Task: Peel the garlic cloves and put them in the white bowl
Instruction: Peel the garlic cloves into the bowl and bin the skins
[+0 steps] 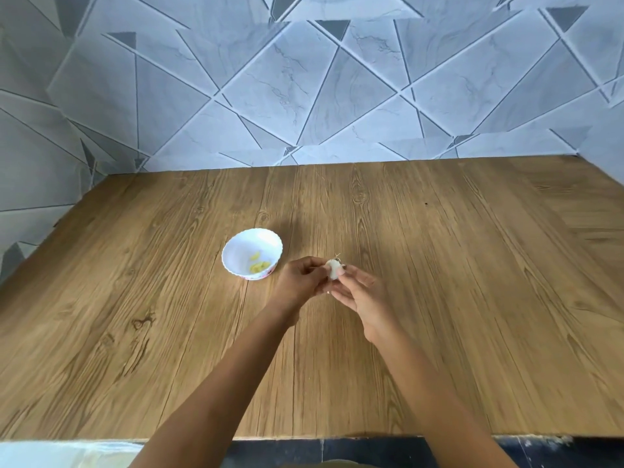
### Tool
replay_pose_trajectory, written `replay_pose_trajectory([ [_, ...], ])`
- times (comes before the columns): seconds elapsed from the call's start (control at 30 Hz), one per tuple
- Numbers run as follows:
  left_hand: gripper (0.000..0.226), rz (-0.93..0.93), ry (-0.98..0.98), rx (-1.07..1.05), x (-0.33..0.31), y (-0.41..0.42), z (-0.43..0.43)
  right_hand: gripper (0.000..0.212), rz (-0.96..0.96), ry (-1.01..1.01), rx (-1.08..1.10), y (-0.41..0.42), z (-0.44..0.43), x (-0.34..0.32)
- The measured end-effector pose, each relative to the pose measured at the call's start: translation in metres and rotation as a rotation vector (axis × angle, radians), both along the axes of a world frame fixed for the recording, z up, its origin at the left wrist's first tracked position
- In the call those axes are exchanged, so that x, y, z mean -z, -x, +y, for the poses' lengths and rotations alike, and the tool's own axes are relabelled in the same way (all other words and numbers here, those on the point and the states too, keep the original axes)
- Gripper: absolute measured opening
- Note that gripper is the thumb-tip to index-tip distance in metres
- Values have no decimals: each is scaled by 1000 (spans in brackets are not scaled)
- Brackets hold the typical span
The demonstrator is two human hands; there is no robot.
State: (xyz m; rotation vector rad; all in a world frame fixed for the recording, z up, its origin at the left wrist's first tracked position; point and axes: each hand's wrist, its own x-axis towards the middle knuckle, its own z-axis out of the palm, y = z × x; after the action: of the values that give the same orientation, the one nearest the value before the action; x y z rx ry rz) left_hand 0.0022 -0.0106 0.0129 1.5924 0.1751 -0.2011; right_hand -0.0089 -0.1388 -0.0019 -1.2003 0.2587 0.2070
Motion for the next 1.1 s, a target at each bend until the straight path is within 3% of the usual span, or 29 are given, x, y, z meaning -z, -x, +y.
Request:
replay_pose_trajectory([
  [0.27,10,-163,-358,74,1,-9,14,33,-72,148,-5,-3,-1,4],
  [0.43,9,-122,-311,-7,1,-8,18,33,-43,218,-23,-7,-2,5],
  [0.5,6,-142,-332,-94,0,-5,25,30,-104,369,-6,-10,-5,9],
  [0.7,13,-123,-338,-100,6,15,37,13,-578,1094,-106,-25,10,25],
  [0.8,17,-72,-293,-90,11,27,44,13,-654,1220,-155,-29,19,36],
  [0.87,16,-46,-287,-89,13,35,50,28,-753,1279,-63,-22,18,38],
  [0.97,13,-43,-262,-73,10,43,55,26,-854,1098,33,0,19,28],
  [1.1,4,-53,-238,1,3,51,58,10,-410,519,-224,20,28,14],
])
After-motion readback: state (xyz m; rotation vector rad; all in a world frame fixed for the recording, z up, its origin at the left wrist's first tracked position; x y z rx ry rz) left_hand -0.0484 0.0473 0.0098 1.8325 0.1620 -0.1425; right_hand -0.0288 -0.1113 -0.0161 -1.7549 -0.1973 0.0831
